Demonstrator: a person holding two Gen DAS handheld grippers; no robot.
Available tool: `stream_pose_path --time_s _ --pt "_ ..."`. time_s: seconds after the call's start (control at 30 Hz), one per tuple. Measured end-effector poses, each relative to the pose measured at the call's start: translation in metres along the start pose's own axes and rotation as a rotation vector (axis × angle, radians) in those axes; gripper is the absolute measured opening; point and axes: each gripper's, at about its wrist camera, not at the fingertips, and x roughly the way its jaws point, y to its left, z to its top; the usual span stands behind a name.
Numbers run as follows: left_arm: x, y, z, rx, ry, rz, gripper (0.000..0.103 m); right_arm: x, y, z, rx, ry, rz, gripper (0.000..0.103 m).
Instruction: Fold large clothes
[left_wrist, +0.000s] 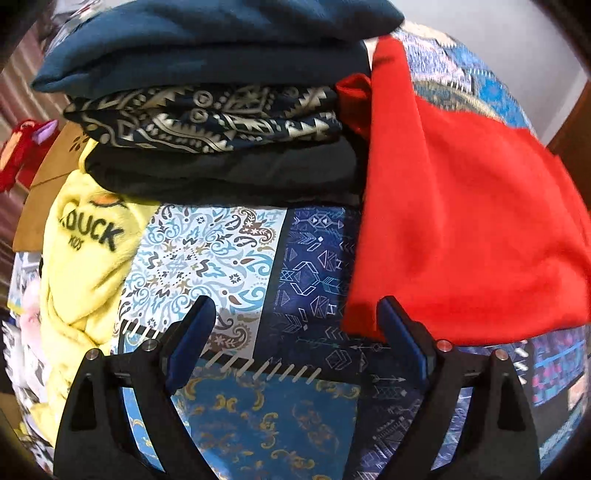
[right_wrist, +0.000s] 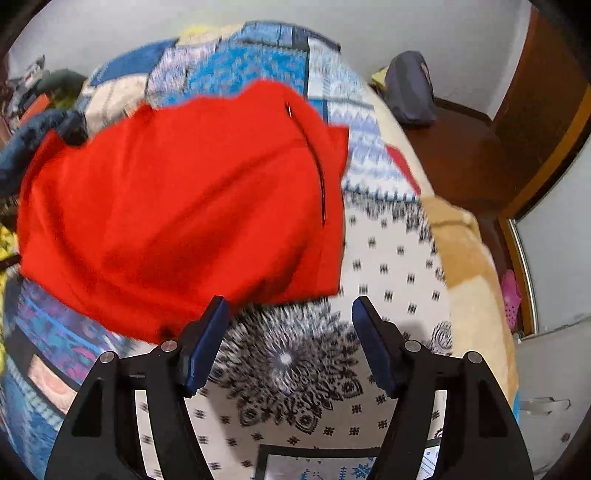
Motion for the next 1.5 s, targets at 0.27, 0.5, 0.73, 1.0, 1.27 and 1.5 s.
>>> stream_pose_path --time_s 0.27,0.5,0.73,1.0,1.27,1.5 --pt "-0.031 -0.019 -0.013 -0.077 -0.052 -0.164 0.090 -0.025 0.037 0.025 -0.026 -0.133 0.069 0.066" --pt "-0.019 -0.027 -0.026 -0.250 0.041 -0.417 0.090 -0.001 0.087 0.033 -0.124 -0.100 0.143 0.065" --pt "0.012 -0.019 -0.028 -0.436 0.094 -0.610 0.090 0.017 0.108 0.024 -0.166 -0.046 0.155 0.065" --pt "0.047 -0.012 -0.006 -0.594 0.017 -0.742 0.090 0.020 0.098 0.029 -0.119 -0.048 0.165 0.066" --pt "0.067 -0.022 0.034 -0.627 -0.045 -0.666 0.072 0.025 0.095 0.033 -0.090 -0.038 0.159 0.066" --pt "0.044 -0.051 0.063 -0.550 -0.117 -0.584 0.015 0.016 0.098 0.042 -0.098 -0.051 0.140 0.066"
